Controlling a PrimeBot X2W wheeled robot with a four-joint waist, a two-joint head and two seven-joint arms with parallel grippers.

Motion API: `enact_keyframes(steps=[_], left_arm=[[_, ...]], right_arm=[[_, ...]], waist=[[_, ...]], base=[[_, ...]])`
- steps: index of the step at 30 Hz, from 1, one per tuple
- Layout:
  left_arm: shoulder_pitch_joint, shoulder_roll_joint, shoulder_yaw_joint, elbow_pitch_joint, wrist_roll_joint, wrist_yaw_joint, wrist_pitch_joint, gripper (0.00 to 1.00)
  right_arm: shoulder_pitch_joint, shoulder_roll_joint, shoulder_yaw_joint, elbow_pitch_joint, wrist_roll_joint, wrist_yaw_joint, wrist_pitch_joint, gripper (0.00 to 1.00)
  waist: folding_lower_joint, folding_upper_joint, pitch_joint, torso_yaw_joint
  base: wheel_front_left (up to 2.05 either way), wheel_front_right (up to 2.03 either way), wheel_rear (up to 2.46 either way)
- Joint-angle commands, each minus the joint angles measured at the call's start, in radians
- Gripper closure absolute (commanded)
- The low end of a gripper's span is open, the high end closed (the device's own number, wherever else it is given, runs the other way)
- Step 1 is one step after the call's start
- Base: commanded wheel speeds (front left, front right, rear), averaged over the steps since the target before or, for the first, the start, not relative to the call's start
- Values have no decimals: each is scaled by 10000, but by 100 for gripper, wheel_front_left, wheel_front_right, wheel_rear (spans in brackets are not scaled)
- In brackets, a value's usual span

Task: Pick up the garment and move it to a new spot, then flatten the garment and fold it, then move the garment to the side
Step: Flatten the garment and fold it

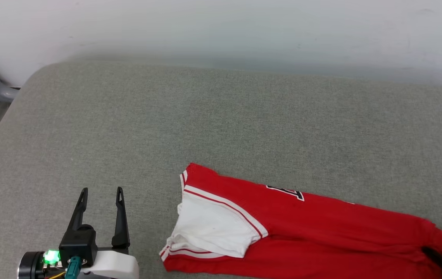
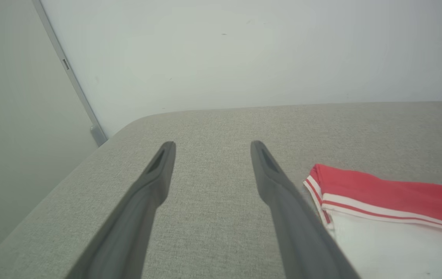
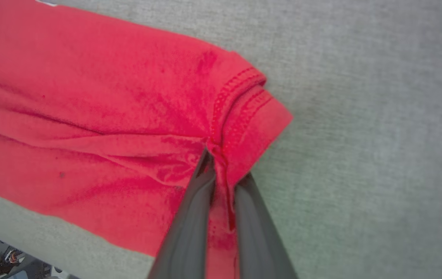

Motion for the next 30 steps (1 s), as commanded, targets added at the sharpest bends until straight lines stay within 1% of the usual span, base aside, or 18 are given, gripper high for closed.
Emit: enact_keyframes(steps=[1, 4, 7, 13, 16, 21, 27, 30], left_arm=[[111, -56, 119, -55, 79, -65, -47, 0], [171, -196, 269, -92, 221, -229, -45, 0], [236, -291, 433, -103, 329, -382, -47, 0], [296, -442, 576, -106, 556, -668, -45, 0], [332, -499, 614, -65, 645, -756, -47, 0], [442, -593, 706, -18, 732, -906, -47, 0], [483, -691, 778, -13, 825, -1025, -45, 0], [440, -721, 789, 2, 893, -1089, -47, 0]], right_arm=[[-123, -177, -142, 87, 45, -26, -69, 100], [-103, -499, -399, 192, -5, -26, -98, 100], [-54, -930, -680, 519, -318, -25, -81, 100], [-181, -1077, -1443, 1274, -524, -23, -54, 100], [-220, -906, -1645, 1253, -446, -23, -21, 100], [10, -638, -1674, 271, 22, -20, 200, 100], [436, -111, -1541, -1860, 657, -18, 770, 100], [553, 178, -1374, -2804, 530, -18, 1033, 100]], waist=[[0, 0, -24, -24], [0, 0, -70, -48], [0, 0, -88, -71], [0, 0, -113, -82], [0, 0, -150, -97], [0, 0, -233, -114], [0, 0, -265, -119], [0, 0, -249, -84]], base=[[0, 0, 0], [0, 0, 0], [0, 0, 0], [0, 0, 0], [0, 0, 0], [0, 0, 0], [0, 0, 0], [0, 0, 0]])
